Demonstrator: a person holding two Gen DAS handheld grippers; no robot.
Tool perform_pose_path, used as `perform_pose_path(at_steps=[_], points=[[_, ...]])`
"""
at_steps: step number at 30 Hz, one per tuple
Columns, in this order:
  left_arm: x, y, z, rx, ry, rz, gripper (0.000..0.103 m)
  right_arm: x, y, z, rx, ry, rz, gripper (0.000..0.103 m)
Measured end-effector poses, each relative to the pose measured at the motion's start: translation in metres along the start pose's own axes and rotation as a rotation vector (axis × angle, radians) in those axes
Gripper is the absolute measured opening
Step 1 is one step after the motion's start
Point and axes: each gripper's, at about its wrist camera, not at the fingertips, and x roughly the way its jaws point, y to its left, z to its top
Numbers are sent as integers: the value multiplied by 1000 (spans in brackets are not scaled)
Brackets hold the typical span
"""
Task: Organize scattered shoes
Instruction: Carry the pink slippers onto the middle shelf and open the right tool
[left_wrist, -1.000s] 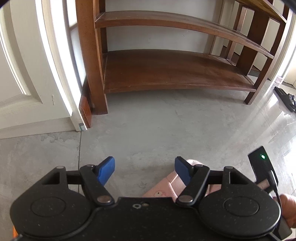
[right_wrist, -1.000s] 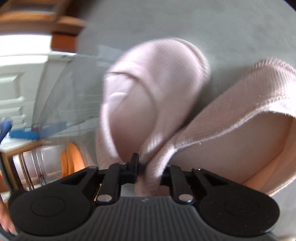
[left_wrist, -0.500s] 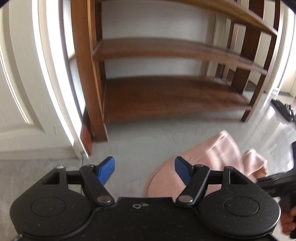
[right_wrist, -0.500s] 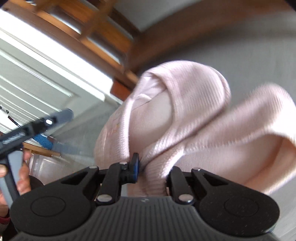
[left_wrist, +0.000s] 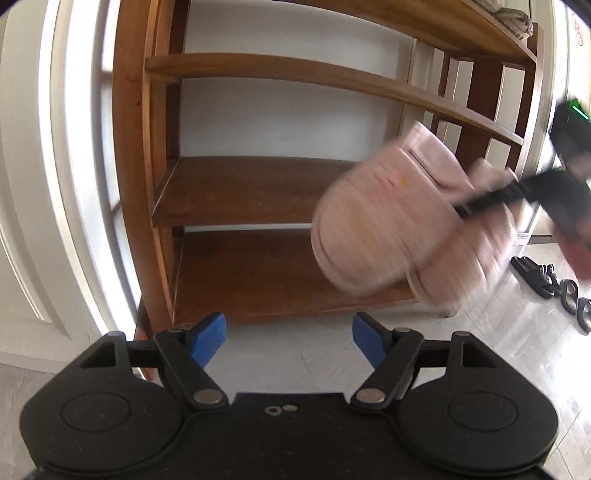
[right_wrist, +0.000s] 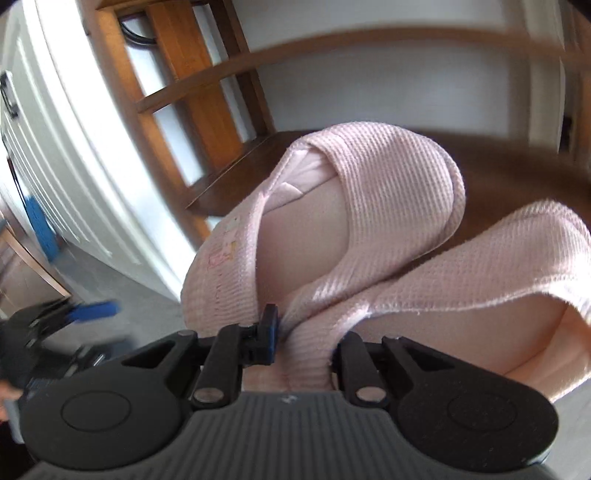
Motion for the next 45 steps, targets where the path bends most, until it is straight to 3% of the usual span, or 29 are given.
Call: perform_pose_path(at_steps=[5,8,10,11,12,15,17,24,27,31,35,37,39,40,42,45], points=[[9,-11,5,-18,5,28,76,47,-29,76,-73,80,-50,15],[14,-15,9,-28,-10,36,76,78,-41,96,-92,117,-102,15],[16,-18,10,-32,-14,39,76,82,-45,102,-91,114,-111,19],[19,-19,11,-36,-12,40,76,89,-48,106,-85,107,-130,27],[21,-20,11,-40,-11,40,76,96,-44,109,-147,99,-186,30],[21,-19,9,-39,-6,35,76,103,-40,108,-168,104,-235,33],[22,-18,9,-34,-9,32,77,102,-45,105,-105,87,-244,34],[36,-22,9,6,-4,-2,77,110,-55,85,-57,-94,-300,37],[42,-27,11,39,-20,-17,77,122,-51,97,-105,-102,-321,39],[54,-32,17,66,-67,-43,77,120,-51,101,-94,-30,-319,42],[78,-42,26,119,-97,-113,78,118,-59,96,-73,-82,-336,47],[92,-49,32,168,-106,-135,77,124,-67,98,-50,-93,-300,51],[111,-56,41,210,-102,-161,77,129,-66,99,-93,-97,-302,53],[122,-59,46,230,-98,-174,77,129,-67,97,-116,-89,-307,58],[138,-66,55,254,-89,-184,76,107,-77,76,-155,-100,-342,81],[160,-75,66,271,-88,-174,78,79,-84,57,-204,-202,-399,89]])
